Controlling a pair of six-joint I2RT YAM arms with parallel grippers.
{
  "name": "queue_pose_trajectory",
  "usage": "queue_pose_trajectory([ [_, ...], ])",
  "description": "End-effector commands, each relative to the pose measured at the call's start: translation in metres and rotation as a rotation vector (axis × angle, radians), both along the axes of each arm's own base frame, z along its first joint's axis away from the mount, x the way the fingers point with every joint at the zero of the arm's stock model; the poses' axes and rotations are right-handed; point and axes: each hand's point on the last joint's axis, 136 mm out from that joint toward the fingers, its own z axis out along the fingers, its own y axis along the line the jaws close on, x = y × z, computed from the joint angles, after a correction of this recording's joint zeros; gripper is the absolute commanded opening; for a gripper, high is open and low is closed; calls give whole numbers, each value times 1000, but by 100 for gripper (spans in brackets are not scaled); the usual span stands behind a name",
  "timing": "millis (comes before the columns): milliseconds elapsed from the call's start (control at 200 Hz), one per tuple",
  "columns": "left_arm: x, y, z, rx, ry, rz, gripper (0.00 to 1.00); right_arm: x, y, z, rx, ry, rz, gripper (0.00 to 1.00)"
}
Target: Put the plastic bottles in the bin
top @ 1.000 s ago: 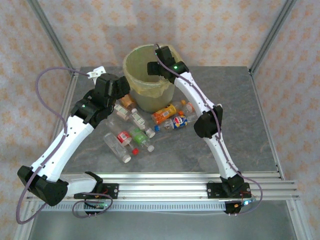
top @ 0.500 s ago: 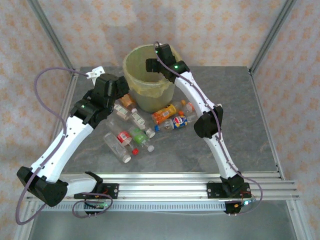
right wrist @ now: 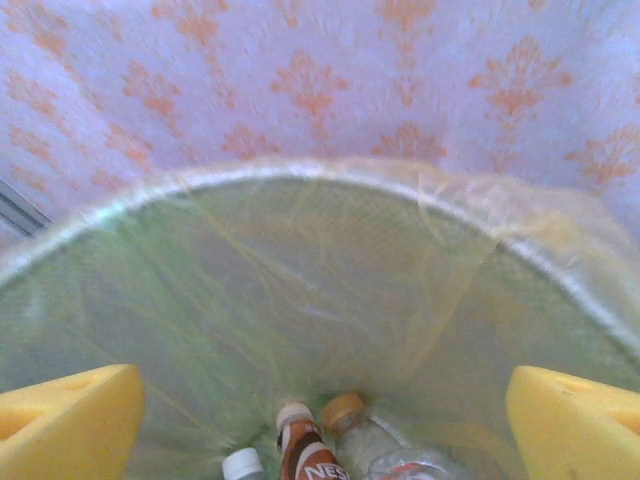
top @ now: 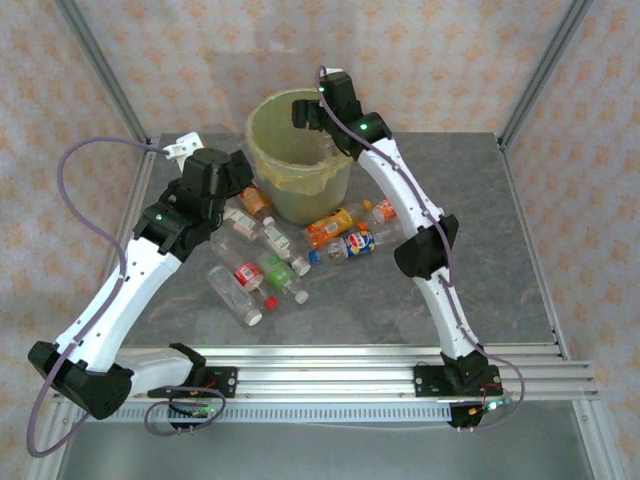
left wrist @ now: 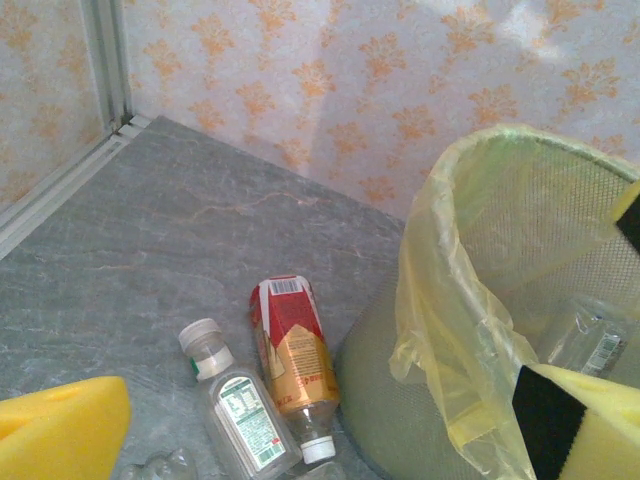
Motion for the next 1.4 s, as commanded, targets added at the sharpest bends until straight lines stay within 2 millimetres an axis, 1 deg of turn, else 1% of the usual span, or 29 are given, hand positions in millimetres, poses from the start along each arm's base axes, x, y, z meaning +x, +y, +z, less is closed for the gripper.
queue_pose_trajectory([
  [0,-10,12,2,18,-2,33,100,-15,-9,65,54,-123,-4,94],
  [170,-12,16,4,25,-8,44,100,-25,-17,89,69,-154,-11,94],
  [305,-15,19,3,34,3,56,100,-39,-28,114,82,-180,-23,95],
  [395,-19,23,2,38,13,69,100,-50,-38,126,76,-183,-39,96],
  [520,-27,32,-1,44,21,103,100,-65,-57,131,47,-154,-83,100],
  [570,-31,36,-3,42,22,118,100,-72,-65,130,31,-134,-102,99],
  [641,-36,41,-4,40,18,139,100,-80,-76,125,8,-97,-136,99],
  [701,-40,45,-6,38,17,154,100,-88,-89,120,-14,-63,-183,99],
  [841,-48,52,-10,42,28,179,100,-112,-115,111,-46,-6,-256,99],
  [971,-53,55,-19,56,54,190,100,-136,-135,97,-28,-2,-289,99],
  [991,-53,55,-20,57,58,190,100,-140,-139,98,-17,-12,-295,99],
  [1016,-54,55,-21,59,62,190,100,-147,-144,94,-10,-14,-303,99],
  [1021,-54,55,-22,59,64,191,100,-148,-145,96,-6,-20,-307,99],
  [1126,-55,55,-30,63,87,190,100,-172,-169,79,8,-18,-361,99],
  [1296,-53,49,-43,40,105,163,100,-209,-210,47,-36,29,-479,99],
  [1396,-51,45,-52,18,117,149,100,-226,-225,27,-38,63,-519,99],
])
